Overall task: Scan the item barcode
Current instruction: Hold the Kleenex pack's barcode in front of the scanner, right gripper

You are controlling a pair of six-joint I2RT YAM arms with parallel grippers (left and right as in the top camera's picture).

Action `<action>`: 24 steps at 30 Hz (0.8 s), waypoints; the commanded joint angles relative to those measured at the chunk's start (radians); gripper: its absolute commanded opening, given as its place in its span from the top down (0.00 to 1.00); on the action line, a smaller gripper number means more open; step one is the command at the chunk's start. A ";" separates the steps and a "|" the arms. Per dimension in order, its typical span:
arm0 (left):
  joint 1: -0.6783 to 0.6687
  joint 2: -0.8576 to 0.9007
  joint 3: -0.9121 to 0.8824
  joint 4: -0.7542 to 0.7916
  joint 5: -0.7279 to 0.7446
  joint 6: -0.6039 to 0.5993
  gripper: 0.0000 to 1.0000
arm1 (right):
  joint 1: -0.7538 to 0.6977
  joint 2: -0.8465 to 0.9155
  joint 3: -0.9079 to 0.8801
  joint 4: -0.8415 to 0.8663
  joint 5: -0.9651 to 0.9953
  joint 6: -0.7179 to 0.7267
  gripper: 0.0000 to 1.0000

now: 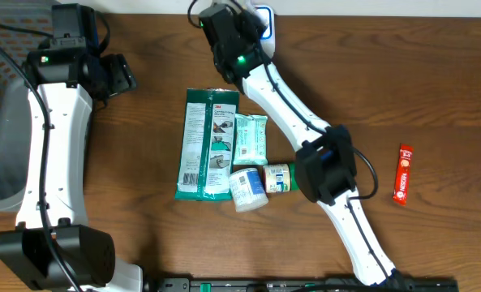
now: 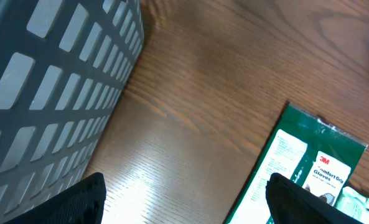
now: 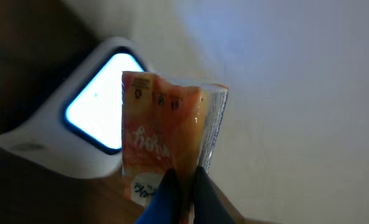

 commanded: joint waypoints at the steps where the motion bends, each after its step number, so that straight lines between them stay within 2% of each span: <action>1: 0.006 -0.016 0.004 -0.002 -0.016 0.006 0.18 | -0.003 0.029 0.021 0.024 -0.038 -0.025 0.99; 24: 0.006 -0.016 0.004 -0.002 -0.016 0.006 0.18 | -0.085 0.060 0.019 0.056 -0.188 -0.020 0.99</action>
